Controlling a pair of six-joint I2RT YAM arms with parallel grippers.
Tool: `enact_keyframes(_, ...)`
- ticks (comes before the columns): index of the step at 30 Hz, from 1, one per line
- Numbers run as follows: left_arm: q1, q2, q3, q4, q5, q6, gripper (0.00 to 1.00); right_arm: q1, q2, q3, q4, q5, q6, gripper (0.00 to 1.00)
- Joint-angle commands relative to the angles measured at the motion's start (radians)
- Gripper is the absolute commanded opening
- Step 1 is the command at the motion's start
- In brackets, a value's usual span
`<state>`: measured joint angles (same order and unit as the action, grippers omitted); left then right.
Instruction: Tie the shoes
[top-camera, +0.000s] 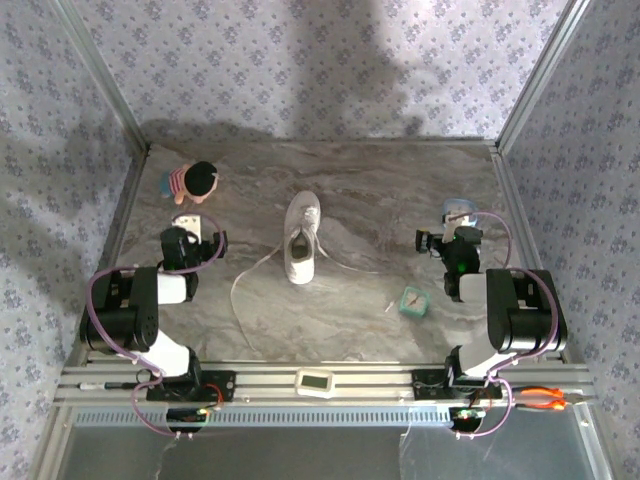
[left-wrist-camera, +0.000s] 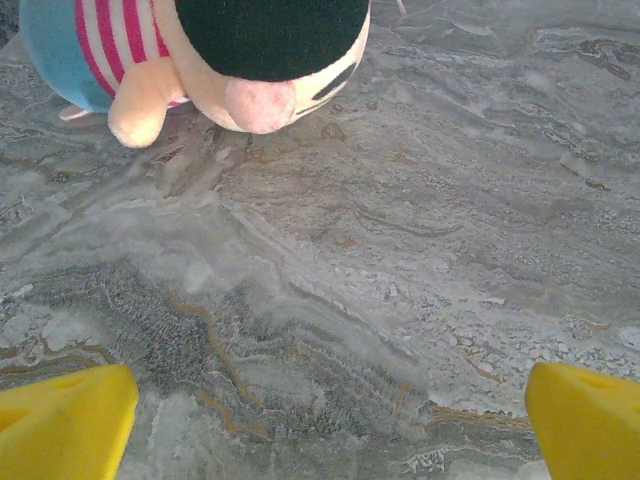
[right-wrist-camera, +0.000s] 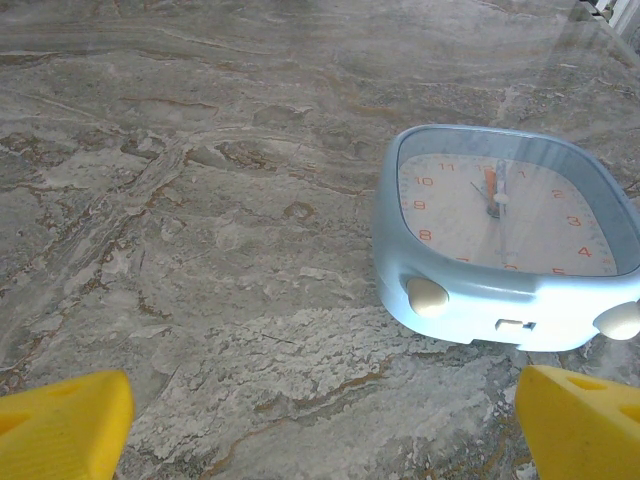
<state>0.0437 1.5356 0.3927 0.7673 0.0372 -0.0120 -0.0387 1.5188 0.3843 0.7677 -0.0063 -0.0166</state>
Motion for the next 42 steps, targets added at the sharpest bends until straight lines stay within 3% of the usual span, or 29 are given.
enact_keyframes(1, -0.004, 0.0, 0.022, 0.046, 0.007, -0.008, 0.99, 0.001, 0.001, 0.017, 0.019, 0.015, -0.013, 1.0)
enact_keyframes(36, 0.003, -0.004, 0.021, 0.045, 0.036, -0.001, 0.99, 0.0, 0.001, 0.016, 0.019, 0.013, -0.013, 1.0)
enact_keyframes(39, 0.002, -0.06, 0.037, -0.029, 0.046, 0.002, 0.99, 0.0, 0.0, 0.015, 0.02, 0.011, -0.013, 1.0)
enact_keyframes(42, 0.0, -0.16, 0.106, -0.258, 0.031, -0.031, 0.99, -0.001, -0.002, 0.013, 0.026, 0.011, -0.012, 1.0)
